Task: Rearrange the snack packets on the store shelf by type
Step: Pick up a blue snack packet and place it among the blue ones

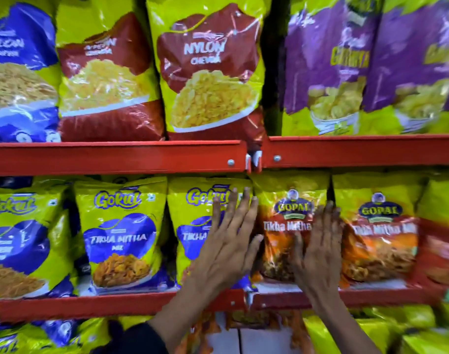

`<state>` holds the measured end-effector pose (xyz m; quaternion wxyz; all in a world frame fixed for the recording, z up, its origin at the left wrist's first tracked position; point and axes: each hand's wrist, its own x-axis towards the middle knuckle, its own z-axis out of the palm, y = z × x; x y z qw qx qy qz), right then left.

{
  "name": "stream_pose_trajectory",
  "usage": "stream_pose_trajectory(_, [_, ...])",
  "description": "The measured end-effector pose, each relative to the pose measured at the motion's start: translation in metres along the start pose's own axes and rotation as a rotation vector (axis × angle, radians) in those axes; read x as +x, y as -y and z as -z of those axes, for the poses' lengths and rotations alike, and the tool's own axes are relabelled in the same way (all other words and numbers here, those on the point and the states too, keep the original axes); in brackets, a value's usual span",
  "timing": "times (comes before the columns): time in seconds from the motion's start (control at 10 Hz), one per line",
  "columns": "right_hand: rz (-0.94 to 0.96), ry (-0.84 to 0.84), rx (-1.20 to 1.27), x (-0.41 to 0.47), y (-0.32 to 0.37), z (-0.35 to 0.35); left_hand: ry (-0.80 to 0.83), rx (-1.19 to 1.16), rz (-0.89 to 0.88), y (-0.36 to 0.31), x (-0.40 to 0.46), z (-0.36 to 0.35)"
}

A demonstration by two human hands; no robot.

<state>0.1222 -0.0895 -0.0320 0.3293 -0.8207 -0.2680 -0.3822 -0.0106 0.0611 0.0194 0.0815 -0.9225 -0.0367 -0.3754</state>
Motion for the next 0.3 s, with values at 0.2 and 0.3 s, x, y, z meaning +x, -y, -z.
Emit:
stream_pose_trajectory(0.2, [0.184,0.168,-0.113,-0.004,-0.017,-0.014,0.178,0.187,-0.092,-0.039,0.006,-0.039])
stream_pose_trajectory(0.3, [0.221,0.195,-0.102,0.002,-0.019,-0.008,0.163,0.221,-0.038,-0.04,0.007,-0.039])
